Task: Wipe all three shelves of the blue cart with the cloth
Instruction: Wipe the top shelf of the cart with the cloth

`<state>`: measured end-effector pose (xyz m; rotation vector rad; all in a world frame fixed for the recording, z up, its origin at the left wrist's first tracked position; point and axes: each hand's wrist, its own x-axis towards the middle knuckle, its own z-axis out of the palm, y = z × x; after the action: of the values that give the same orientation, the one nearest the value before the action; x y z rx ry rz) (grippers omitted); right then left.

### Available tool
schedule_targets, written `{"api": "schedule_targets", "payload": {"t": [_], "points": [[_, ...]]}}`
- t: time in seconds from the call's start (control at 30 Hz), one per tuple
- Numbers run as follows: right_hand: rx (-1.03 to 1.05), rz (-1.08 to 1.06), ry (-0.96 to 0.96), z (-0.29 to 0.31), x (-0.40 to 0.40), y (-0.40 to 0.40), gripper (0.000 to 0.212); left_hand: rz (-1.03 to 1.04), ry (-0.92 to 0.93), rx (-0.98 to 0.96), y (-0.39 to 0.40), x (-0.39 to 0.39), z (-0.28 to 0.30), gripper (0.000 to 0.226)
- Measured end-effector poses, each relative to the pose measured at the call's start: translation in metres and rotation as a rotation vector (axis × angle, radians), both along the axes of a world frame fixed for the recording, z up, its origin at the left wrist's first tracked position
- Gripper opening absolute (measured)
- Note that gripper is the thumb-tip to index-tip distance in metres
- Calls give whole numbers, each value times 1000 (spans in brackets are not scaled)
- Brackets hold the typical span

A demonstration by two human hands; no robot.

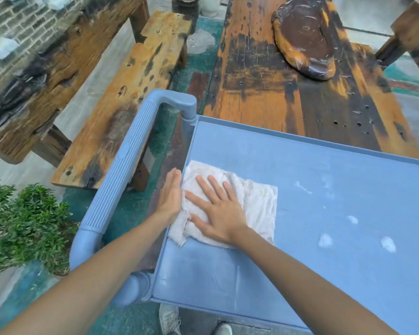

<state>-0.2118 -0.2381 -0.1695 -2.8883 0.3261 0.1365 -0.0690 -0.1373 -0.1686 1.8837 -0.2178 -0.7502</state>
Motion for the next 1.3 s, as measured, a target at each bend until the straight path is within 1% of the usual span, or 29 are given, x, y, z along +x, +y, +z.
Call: {"api": "schedule_targets", "payload": {"t": [0.1,0.23,0.33,0.4,0.5,0.6,0.7,0.77,0.9,1.13,1.3], "points": [[23,51,-31,-1,-31,30,61,-34,-74,74,1,-3,2,55],[56,101,-24,0,-78,70,59,-108,-231,273,1,-5,6,60],[53,125,-28,3,-105,88,55,-171,-319,333,-1,-7,9,59],[68,146,-32,6,-112,88,54,-208,-327,322,0,-8,10,58],[173,158,-16,8,-111,81,55,-212,-271,228,3,-11,10,60],[137,149,-59,2,-104,76,57,-177,-244,197,3,-10,8,64],[106,101,-91,-6,-96,70,58,-202,-259,178,3,-9,9,62],[98,49,-102,-9,-87,59,59,-208,-263,155,3,-9,9,60],[88,-78,-96,-9,-55,14,59,-195,-239,168,1,-8,7,63],[29,-227,-31,-11,13,-93,65,-176,-194,143,1,-8,7,63],[27,-318,-2,-6,50,-167,65,-183,-187,106,1,-6,12,56]]}}
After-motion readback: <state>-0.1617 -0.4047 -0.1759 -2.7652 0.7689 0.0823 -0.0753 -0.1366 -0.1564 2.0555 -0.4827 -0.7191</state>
